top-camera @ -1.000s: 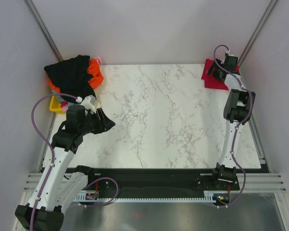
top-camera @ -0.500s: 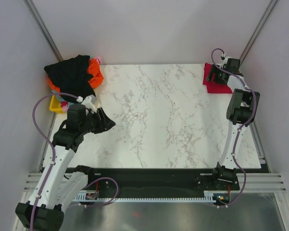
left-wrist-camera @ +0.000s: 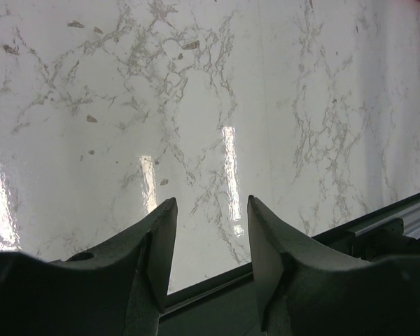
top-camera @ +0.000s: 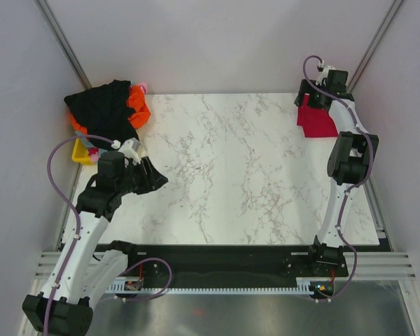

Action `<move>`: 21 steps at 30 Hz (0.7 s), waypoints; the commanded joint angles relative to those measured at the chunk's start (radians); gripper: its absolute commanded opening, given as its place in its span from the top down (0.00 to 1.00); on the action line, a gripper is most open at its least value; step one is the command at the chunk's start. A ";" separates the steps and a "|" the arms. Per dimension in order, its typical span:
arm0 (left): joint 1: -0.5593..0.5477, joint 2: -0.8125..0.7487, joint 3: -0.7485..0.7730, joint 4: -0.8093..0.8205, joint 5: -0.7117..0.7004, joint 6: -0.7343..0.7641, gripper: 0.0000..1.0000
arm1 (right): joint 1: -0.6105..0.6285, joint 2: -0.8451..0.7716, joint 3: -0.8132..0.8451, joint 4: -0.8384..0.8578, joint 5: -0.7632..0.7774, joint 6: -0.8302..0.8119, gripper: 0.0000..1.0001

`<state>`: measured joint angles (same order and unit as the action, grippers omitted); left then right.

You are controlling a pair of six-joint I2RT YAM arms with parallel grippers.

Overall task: Fold and stack the t-shirts
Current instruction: Reset both grippers

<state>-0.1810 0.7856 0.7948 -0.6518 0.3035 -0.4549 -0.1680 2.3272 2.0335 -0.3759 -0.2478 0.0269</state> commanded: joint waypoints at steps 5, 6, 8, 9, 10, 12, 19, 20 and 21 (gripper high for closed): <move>0.002 -0.043 -0.006 0.032 -0.018 0.028 0.45 | 0.099 -0.388 -0.269 0.184 -0.097 0.357 0.02; 0.002 -0.046 -0.006 0.034 -0.018 0.028 0.44 | 0.102 -0.479 -0.351 0.301 -0.131 0.413 0.02; 0.002 -0.055 -0.008 0.032 -0.021 0.028 0.41 | 0.113 -0.593 -0.584 0.431 -0.280 0.532 0.02; 0.002 -0.060 -0.006 0.034 -0.021 0.028 0.39 | 0.134 -0.629 -0.651 0.519 -0.304 0.566 0.02; 0.002 -0.063 -0.008 0.032 -0.029 0.028 0.38 | 0.153 -0.662 -0.711 0.543 -0.311 0.586 0.02; 0.002 -0.084 -0.006 0.034 -0.036 0.028 0.29 | 0.223 -0.756 -0.844 0.560 -0.315 0.591 0.02; 0.002 -0.120 -0.012 0.034 -0.072 0.019 0.25 | 0.373 -0.988 -1.117 0.533 -0.268 0.567 0.02; 0.002 -0.123 -0.012 0.034 -0.075 0.019 0.24 | 0.387 -1.012 -1.156 0.519 -0.254 0.552 0.02; 0.002 -0.124 -0.014 0.034 -0.084 0.019 0.24 | 0.416 -1.063 -1.179 0.490 -0.231 0.533 0.02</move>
